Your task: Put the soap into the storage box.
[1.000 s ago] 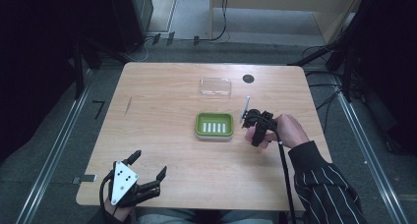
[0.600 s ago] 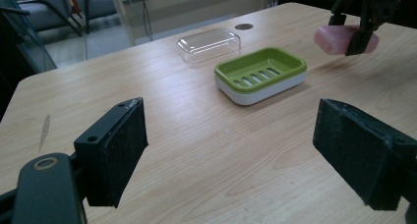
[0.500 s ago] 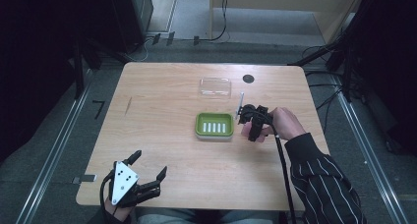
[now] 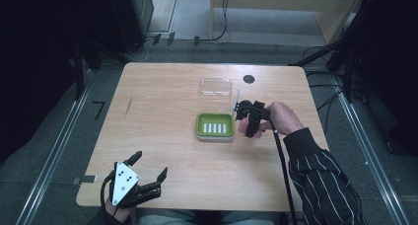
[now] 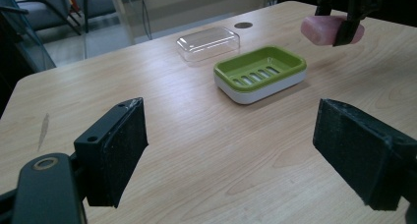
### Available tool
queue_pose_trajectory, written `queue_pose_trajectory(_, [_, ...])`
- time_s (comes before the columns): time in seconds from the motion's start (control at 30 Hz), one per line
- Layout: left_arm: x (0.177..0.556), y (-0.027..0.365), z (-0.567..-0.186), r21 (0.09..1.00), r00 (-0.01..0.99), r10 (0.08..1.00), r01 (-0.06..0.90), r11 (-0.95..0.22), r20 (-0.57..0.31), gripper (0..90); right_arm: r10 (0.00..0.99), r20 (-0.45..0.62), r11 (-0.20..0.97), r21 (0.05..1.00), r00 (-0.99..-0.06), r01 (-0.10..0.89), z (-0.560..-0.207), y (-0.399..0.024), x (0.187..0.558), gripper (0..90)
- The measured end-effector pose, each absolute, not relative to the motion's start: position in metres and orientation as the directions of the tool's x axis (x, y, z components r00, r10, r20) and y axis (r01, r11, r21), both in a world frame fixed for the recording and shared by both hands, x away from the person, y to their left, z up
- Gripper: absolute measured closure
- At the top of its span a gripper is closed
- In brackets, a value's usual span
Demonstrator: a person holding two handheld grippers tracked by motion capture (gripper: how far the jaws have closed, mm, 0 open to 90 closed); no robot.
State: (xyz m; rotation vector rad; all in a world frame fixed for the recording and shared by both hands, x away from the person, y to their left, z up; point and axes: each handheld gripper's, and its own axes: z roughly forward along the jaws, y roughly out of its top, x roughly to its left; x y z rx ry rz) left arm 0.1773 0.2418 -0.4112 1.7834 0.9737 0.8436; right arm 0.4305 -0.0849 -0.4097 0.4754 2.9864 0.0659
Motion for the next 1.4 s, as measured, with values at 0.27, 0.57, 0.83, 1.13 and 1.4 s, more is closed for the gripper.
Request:
queue_pose_trajectory(0.27, [0.177,0.242,-0.411,0.924,0.46,0.877,0.26,-0.281,0.137,13.7,0.287,-0.117,0.958,0.063,-0.951,0.281,-0.404,-0.078,0.434,38.6])
queue_pose_trajectory(0.57, [0.177,0.242,-0.411,0.922,0.464,0.874,0.26,-0.288,0.142,13.6,0.254,-0.123,0.966,0.069,-0.959,0.247,-0.402,-0.066,0.437,38.6])
queue_pose_trajectory(0.83, [0.175,0.242,-0.411,0.92,0.461,0.876,0.264,-0.289,0.143,13.7,0.231,-0.126,0.972,0.072,-0.965,0.223,-0.399,-0.058,0.439,38.6])
queue_pose_trajectory(1.13, [0.174,0.243,-0.411,0.919,0.456,0.879,0.269,-0.287,0.141,13.6,0.201,-0.132,0.978,0.083,-0.971,0.191,-0.394,-0.046,0.44,38.6])
queue_pose_trajectory(1.4, [0.173,0.244,-0.412,0.918,0.453,0.88,0.272,-0.288,0.141,13.7,0.186,-0.133,0.981,0.088,-0.974,0.175,-0.394,-0.036,0.44,38.6])
